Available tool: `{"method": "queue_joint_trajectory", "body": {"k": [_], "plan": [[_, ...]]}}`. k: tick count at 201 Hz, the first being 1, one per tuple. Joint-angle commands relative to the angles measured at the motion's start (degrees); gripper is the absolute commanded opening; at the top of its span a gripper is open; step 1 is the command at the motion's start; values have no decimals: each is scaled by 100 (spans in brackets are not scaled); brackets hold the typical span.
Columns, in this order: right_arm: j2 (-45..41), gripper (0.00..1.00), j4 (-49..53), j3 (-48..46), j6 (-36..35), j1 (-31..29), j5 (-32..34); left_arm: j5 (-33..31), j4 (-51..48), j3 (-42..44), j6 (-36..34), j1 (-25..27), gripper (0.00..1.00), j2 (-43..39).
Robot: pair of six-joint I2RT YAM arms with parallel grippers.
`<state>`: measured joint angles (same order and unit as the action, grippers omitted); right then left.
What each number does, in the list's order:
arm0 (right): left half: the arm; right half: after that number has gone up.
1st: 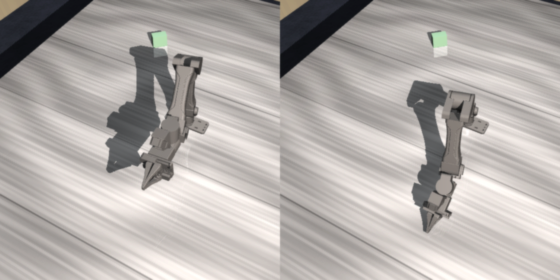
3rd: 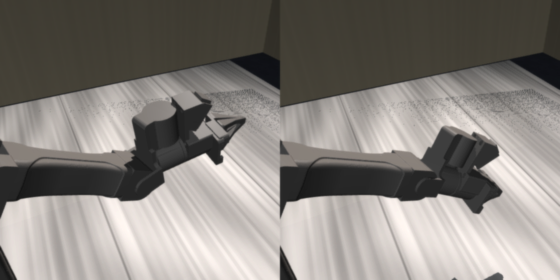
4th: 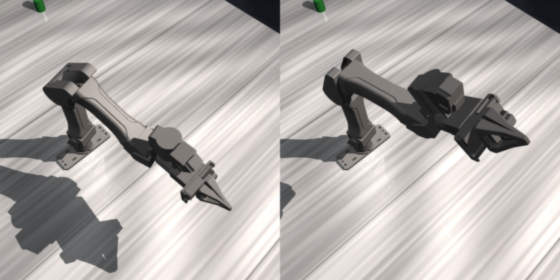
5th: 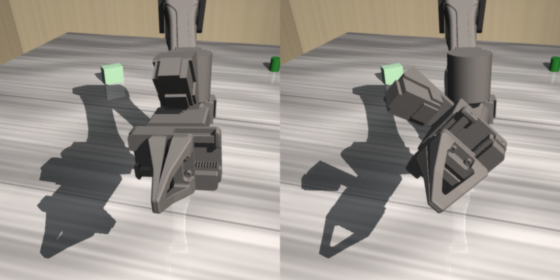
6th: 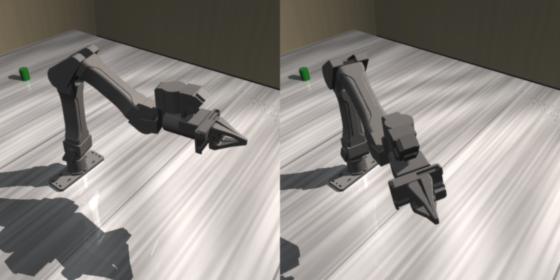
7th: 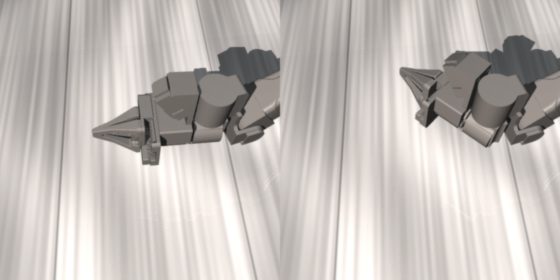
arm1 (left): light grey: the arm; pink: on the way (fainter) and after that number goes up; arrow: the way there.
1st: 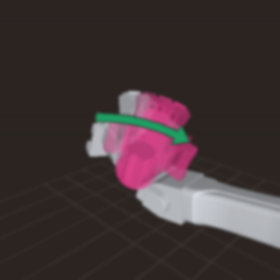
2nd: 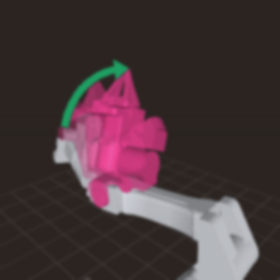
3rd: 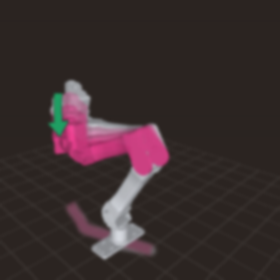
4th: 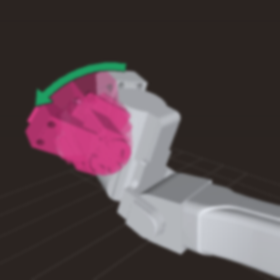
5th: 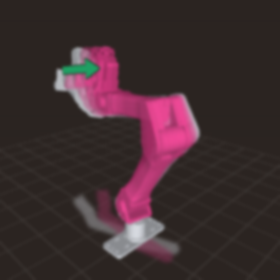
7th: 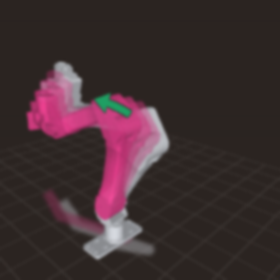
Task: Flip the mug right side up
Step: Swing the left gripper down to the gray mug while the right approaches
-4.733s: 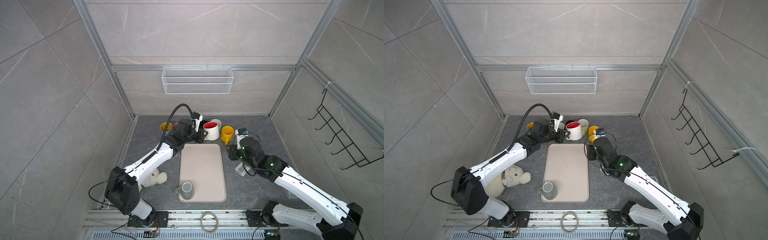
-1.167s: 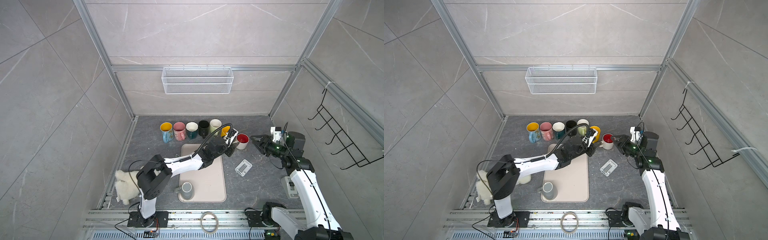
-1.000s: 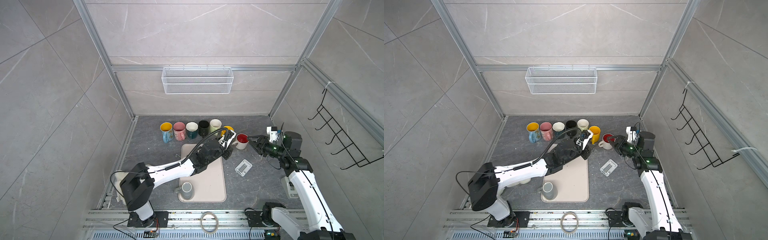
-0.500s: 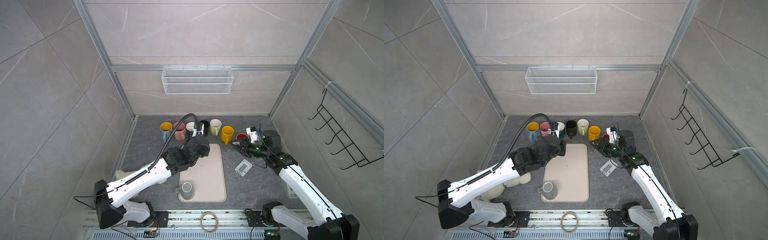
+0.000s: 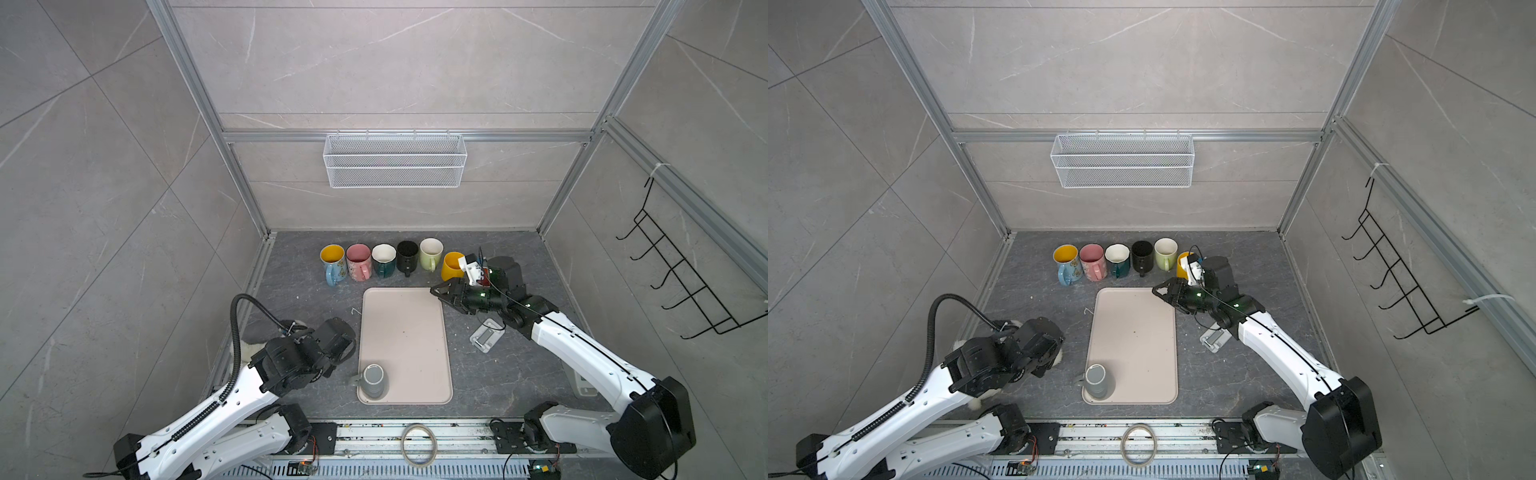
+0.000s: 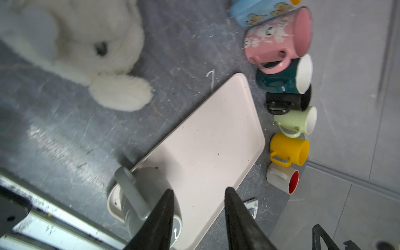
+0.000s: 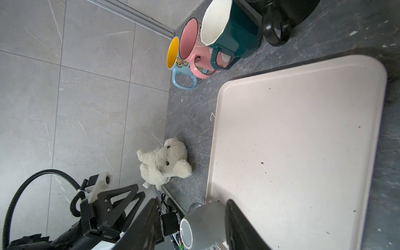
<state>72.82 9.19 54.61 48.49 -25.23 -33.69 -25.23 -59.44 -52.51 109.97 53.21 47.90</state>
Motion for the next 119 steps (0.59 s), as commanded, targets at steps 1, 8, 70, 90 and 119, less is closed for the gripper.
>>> {"method": "queue_joint_trajectory", "body": {"k": [1, 8, 70, 90, 119], "plan": [[189, 52, -137, 286, 49, -119, 101, 447, -265, 111, 1739, -12, 42, 108], [242, 52, -121, 326, 47, -147, 100, 572, -256, 158, 1877, -18, 41, 218], [453, 52, 87, 522, -63, -229, 126, 1104, 25, 906, 3331, -21, 38, 618], [483, 52, 188, 549, -118, -228, 130, 1117, 569, 1230, 3502, -21, 37, 534], [583, 52, 270, 588, -124, -238, 131, 1317, 589, 1176, 3496, -30, 37, 689]]}}
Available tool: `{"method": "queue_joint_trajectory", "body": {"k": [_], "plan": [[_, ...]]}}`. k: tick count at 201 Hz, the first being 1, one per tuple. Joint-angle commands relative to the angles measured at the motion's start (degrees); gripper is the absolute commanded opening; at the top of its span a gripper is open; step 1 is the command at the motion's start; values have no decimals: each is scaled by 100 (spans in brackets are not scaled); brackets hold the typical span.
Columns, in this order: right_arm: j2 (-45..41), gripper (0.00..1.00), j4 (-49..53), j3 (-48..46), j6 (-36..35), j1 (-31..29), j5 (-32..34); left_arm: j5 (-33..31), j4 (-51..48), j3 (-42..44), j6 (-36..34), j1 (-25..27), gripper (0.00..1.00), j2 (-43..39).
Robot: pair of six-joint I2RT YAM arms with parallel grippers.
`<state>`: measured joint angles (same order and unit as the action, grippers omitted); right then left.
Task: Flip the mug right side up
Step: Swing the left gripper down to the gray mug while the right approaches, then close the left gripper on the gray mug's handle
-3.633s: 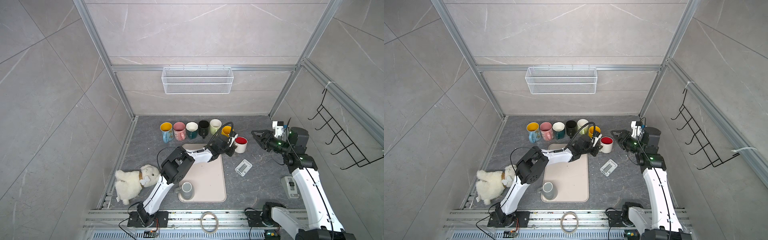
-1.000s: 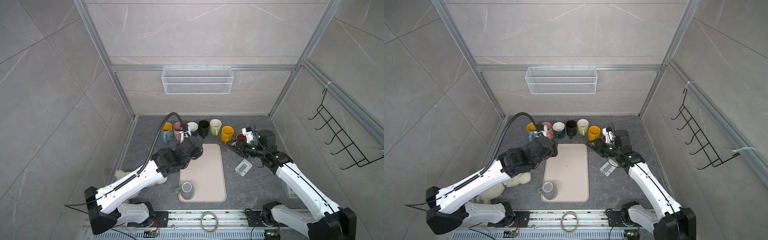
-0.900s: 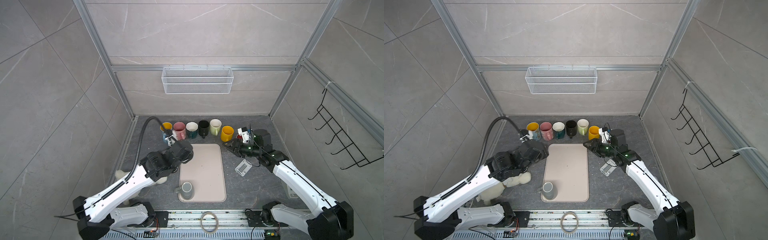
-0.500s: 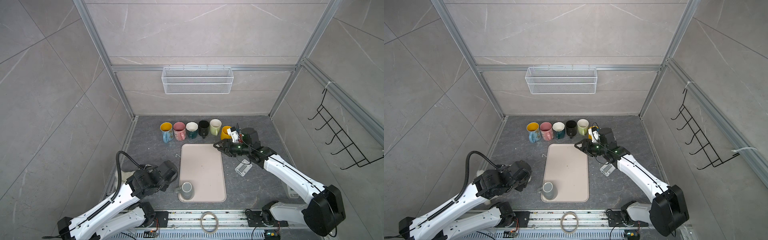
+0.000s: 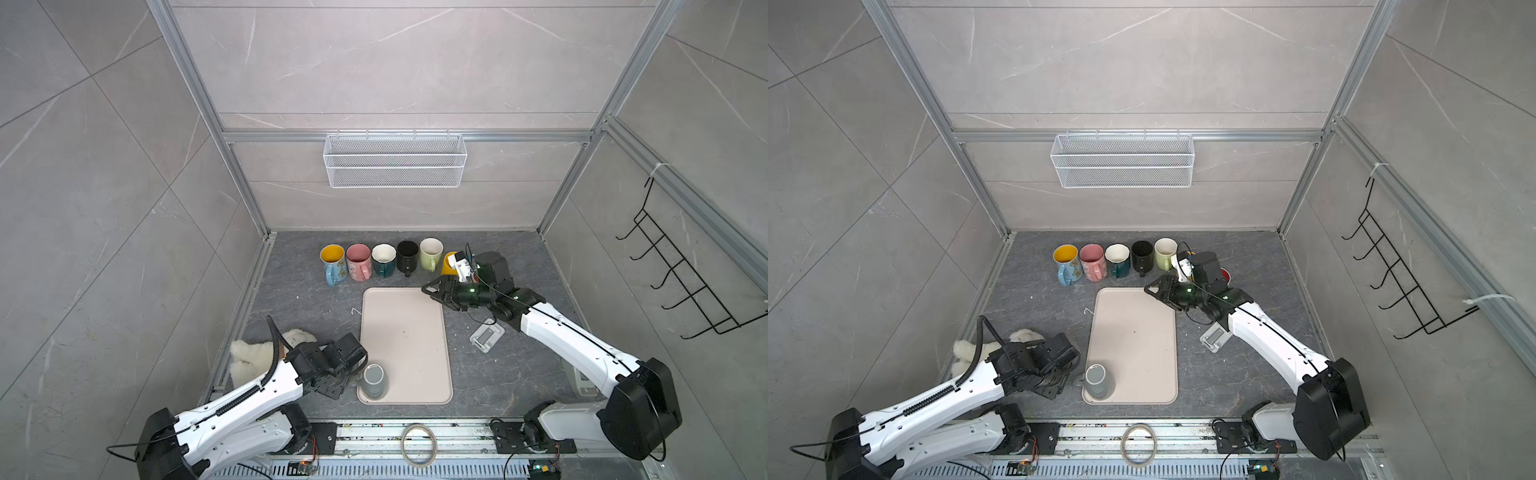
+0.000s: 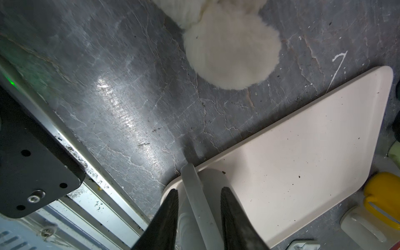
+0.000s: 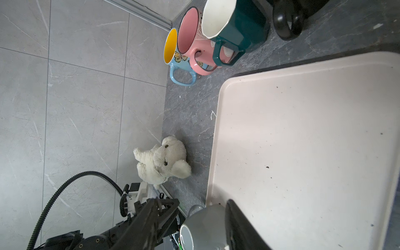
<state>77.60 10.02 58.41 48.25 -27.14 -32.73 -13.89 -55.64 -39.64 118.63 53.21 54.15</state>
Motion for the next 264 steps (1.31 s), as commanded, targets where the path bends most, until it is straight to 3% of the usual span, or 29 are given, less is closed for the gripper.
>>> {"method": "queue_joint_trajectory", "body": {"k": [1, 98, 195, 264], "plan": [[109, 52, 190, 211, -98, -51, 37, 193, 205, -117, 2630, -26, 37, 71], [481, 52, 169, 285, -30, -99, -56, 794, 494, -94, 2390, -75, 36, 517], [684, 52, 170, 285, 1, -130, -67, 971, 990, -1, 2290, -144, 36, 728], [798, 52, 160, 262, 27, -139, -68, 1106, 1354, 43, 2091, -266, 27, 897]]}}
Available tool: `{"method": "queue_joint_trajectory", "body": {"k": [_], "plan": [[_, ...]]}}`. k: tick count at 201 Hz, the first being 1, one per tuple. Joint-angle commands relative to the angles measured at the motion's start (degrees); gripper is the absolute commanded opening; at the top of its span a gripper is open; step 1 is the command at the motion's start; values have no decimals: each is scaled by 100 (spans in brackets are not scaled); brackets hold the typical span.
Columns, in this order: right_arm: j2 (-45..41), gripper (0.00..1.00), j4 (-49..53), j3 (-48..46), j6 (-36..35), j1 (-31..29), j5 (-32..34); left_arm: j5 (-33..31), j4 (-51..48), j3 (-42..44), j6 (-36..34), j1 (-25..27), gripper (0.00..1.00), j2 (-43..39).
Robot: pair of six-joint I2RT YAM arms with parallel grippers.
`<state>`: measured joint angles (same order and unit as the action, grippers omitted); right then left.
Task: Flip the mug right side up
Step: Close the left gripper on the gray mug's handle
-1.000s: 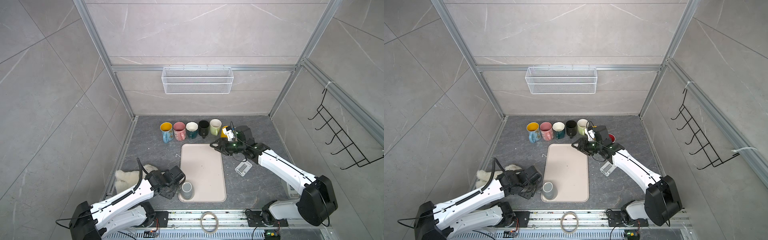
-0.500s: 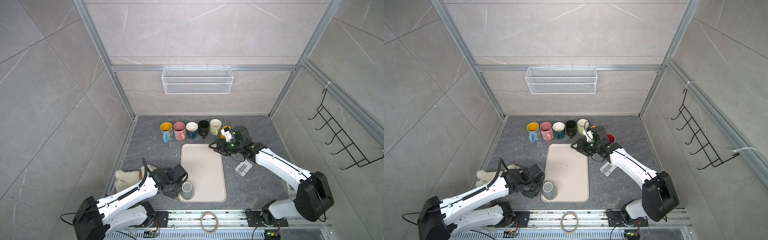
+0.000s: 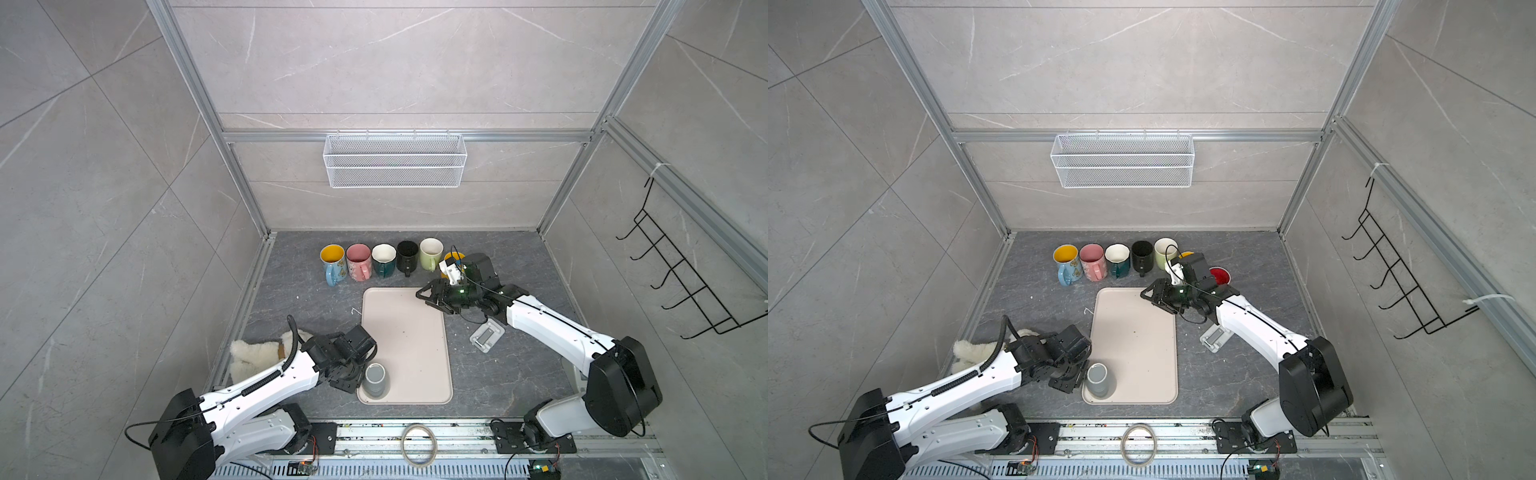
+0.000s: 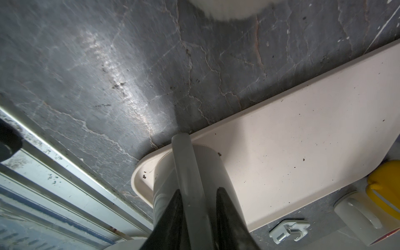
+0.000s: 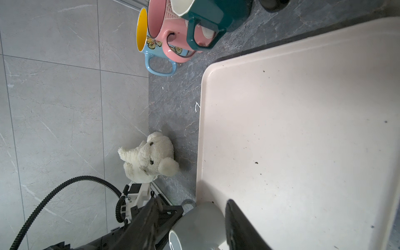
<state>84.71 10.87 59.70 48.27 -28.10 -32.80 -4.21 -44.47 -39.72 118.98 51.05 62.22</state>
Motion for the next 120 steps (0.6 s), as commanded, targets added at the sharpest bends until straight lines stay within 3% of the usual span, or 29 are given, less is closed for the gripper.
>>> {"method": "queue_joint_trajectory", "body": {"k": [1, 35, 75, 120], "plan": [[89, 52, 78, 127, 25, -40, -61, 143, 246, 57, 2053, -50, 27, 94], [114, 52, 83, 129, 17, -39, -65, 277, 420, 94, 1965, -114, 22, 210], [173, 52, 83, 129, 36, -43, -60, 207, 847, 242, 1675, -204, 0, 191], [178, 52, 99, 121, 37, -40, -60, -308, 2218, 761, 875, -268, 0, -156]]}}
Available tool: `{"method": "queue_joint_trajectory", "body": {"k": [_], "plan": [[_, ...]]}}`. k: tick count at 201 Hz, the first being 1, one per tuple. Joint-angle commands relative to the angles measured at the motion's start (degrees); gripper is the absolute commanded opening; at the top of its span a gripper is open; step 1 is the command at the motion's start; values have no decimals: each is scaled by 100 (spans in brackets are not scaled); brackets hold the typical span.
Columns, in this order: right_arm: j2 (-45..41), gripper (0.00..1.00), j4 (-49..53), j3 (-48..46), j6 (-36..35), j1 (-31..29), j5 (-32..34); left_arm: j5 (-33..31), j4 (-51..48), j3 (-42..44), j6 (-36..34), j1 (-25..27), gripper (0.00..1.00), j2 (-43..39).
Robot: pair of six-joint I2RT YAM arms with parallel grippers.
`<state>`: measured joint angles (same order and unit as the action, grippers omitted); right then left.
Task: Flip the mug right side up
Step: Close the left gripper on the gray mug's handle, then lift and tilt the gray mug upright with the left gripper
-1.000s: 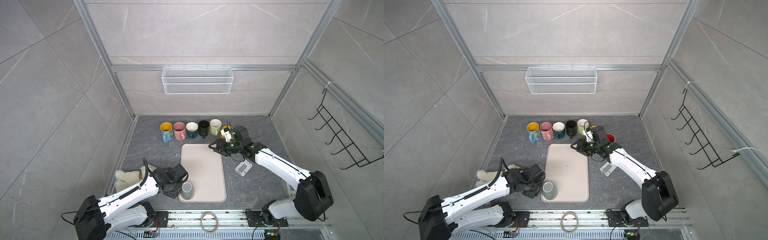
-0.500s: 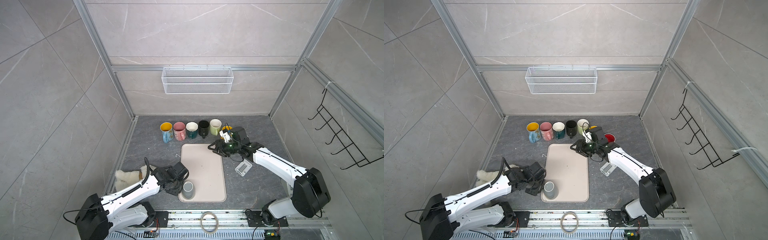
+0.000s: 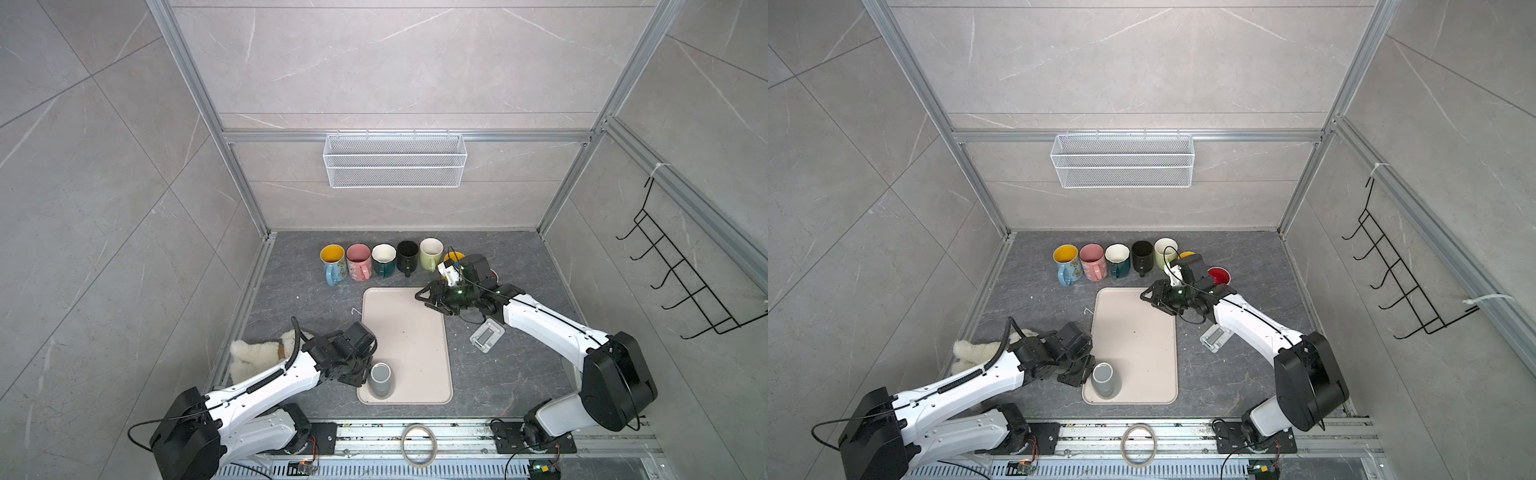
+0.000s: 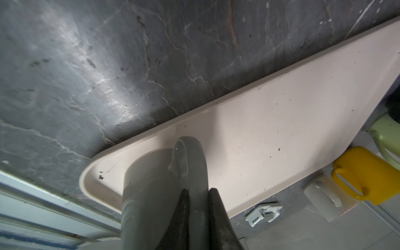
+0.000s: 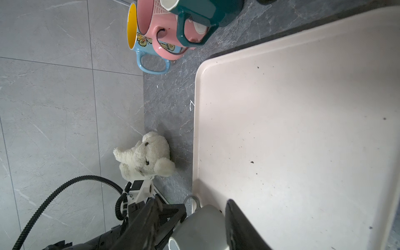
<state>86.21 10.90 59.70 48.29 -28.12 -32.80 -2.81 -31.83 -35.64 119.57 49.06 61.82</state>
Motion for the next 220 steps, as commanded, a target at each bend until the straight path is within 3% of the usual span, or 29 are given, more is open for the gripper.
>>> {"method": "queue_joint_trajectory", "body": {"k": [1, 66, 138, 170, 220], "plan": [[27, 52, 97, 116, 33, -37, -60, -457, 988, 372, 797, -71, 0, -135], [14, 52, 110, 81, 59, -44, -34, -1271, 2024, 812, -185, -150, 0, -810], [36, 51, 222, 134, 16, -62, -34, -1571, 2997, 1094, -1178, -308, 0, -1097], [27, 51, 345, 243, -99, -63, -40, -1321, 3422, 945, -2330, -668, 0, -1172], [1, 50, 634, 491, -399, -63, -24, -389, 3290, -325, -5566, -960, 0, -845]]}}
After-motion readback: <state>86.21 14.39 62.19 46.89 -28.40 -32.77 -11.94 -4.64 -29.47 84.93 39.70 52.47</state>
